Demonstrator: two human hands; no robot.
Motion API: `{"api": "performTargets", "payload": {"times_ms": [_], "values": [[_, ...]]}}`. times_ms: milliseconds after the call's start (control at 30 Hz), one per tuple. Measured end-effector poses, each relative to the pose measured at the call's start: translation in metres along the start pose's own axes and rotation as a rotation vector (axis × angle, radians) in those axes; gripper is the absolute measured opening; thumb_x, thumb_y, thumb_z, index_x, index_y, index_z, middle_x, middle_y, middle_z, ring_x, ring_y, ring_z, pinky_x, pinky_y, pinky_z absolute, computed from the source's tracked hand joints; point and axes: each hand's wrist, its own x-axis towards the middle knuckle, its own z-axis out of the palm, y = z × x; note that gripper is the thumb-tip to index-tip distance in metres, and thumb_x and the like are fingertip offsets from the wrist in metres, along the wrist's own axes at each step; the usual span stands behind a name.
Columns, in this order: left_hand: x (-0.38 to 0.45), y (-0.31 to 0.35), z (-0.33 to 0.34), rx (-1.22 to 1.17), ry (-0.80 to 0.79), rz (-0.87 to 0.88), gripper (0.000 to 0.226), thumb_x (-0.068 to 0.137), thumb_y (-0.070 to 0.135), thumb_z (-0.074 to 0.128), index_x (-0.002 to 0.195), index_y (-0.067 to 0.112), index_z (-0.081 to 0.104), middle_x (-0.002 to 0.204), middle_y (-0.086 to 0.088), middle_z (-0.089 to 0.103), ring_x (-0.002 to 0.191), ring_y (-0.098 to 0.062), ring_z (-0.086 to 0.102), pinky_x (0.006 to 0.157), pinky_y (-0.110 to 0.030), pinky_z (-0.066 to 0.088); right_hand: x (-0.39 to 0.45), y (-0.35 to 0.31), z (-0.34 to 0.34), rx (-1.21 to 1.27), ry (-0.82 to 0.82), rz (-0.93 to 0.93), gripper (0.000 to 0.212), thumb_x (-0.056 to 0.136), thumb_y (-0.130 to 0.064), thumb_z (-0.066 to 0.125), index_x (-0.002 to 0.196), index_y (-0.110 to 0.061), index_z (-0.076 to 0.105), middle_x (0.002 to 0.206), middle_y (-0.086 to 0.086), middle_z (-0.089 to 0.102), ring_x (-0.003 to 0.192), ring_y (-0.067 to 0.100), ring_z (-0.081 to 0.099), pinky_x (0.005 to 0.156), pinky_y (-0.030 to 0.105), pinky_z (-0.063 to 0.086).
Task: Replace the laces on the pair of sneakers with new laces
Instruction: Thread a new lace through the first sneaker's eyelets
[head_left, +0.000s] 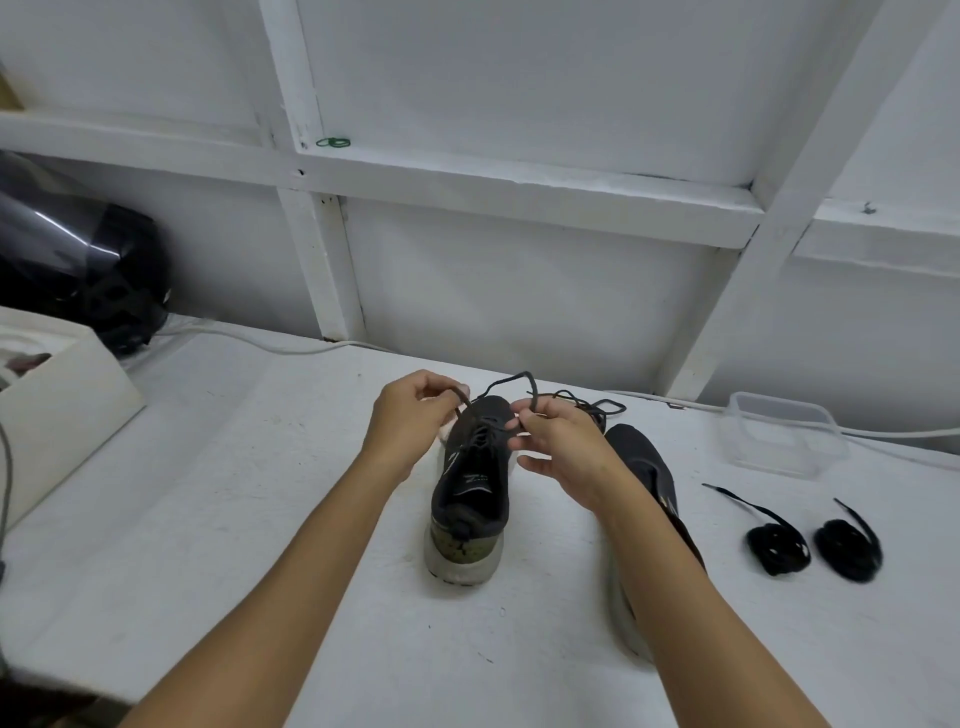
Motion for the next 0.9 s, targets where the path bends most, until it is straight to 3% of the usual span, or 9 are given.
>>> {"api": "performTargets", "payload": {"times_ms": [67,133,233,400,533,600,700,800,900], "values": [[-0.002,-0.001,-0.003,0.091,0.039,0.100,0.006,0.084,0.016,0.078,0.084,0.019,0.073,0.092,0.015,0.075,0.088,-0.001,0.070,0.083,-0.026,0.054,0.001,0.000,-0.001,0.000,-0.006,-0.001,0.016,0.104,-0.012,0.051,0.105,-0.017,0.066,0.090,-0.002,0.071,0.076,0.013,0.065,0.066,0.027,0.053],[0.001,-0.005,-0.005,0.224,0.041,0.225,0.009,0.082,0.021,0.082,0.084,0.021,0.073,0.116,0.017,0.067,0.107,-0.005,0.064,0.093,-0.031,0.051,0.001,0.001,-0.002,-0.009,0.000,0.007,0.016,0.104,-0.012,0.051,0.105,-0.017,0.066,0.088,-0.002,0.070,0.075,0.013,0.065,0.065,0.027,0.052],[0.005,-0.008,-0.010,0.420,0.056,0.290,0.015,0.081,0.031,0.083,0.085,0.020,0.073,0.140,0.006,0.053,0.133,-0.006,0.043,0.101,-0.030,0.041,0.002,0.004,-0.003,0.014,0.032,0.035,0.016,0.104,-0.012,0.051,0.104,-0.018,0.066,0.087,-0.001,0.069,0.073,0.013,0.065,0.062,0.025,0.052],[0.013,-0.020,-0.032,0.549,0.123,0.306,0.010,0.084,0.025,0.080,0.087,0.017,0.077,0.145,-0.008,0.054,0.140,-0.020,0.043,0.103,-0.022,0.031,0.005,0.009,-0.007,-0.009,0.092,0.101,0.013,0.103,-0.014,0.054,0.106,-0.015,0.067,0.093,0.002,0.074,0.077,0.013,0.070,0.069,0.029,0.056],[0.015,-0.048,-0.046,0.704,0.048,0.102,0.017,0.086,0.031,0.077,0.095,0.016,0.080,0.122,-0.009,0.068,0.121,-0.026,0.059,0.092,-0.030,0.045,0.008,0.016,-0.013,-0.097,0.185,0.204,0.012,0.098,-0.011,0.056,0.104,-0.011,0.066,0.083,0.002,0.075,0.075,0.013,0.071,0.063,0.027,0.055],[0.012,-0.056,-0.052,0.806,-0.039,-0.125,0.022,0.087,0.038,0.075,0.097,0.019,0.080,0.092,-0.001,0.073,0.094,-0.022,0.068,0.074,-0.028,0.049,0.009,0.022,-0.014,-0.160,0.233,0.281,0.012,0.095,-0.008,0.054,0.098,-0.006,0.066,0.077,0.005,0.074,0.069,0.015,0.070,0.057,0.025,0.054],[0.003,-0.054,-0.053,1.050,-0.248,-0.387,0.026,0.085,0.042,0.074,0.103,0.024,0.077,0.082,0.004,0.074,0.085,-0.014,0.071,0.072,-0.025,0.053,0.007,0.034,-0.016,-0.409,0.240,0.336,0.015,0.091,-0.004,0.053,0.091,0.002,0.066,0.074,0.013,0.074,0.060,0.021,0.069,0.055,0.027,0.057],[0.000,-0.052,-0.046,1.100,-0.303,-0.192,0.041,0.089,0.037,0.072,0.128,0.026,0.066,0.120,0.003,0.070,0.109,-0.015,0.065,0.090,-0.029,0.051,0.004,0.040,-0.014,-0.709,0.197,0.327,0.016,0.091,-0.014,0.062,0.090,0.002,0.063,0.072,0.013,0.074,0.060,0.025,0.074,0.063,0.034,0.064],[-0.004,-0.044,-0.037,0.795,-0.327,0.075,0.038,0.099,0.023,0.059,0.137,0.028,0.059,0.135,0.010,0.058,0.111,-0.011,0.064,0.092,-0.023,0.048,0.004,0.039,-0.010,-0.940,0.227,0.237,0.049,0.089,-0.029,0.072,0.124,-0.003,0.050,0.096,0.009,0.068,0.075,0.024,0.074,0.065,0.031,0.060]]}}
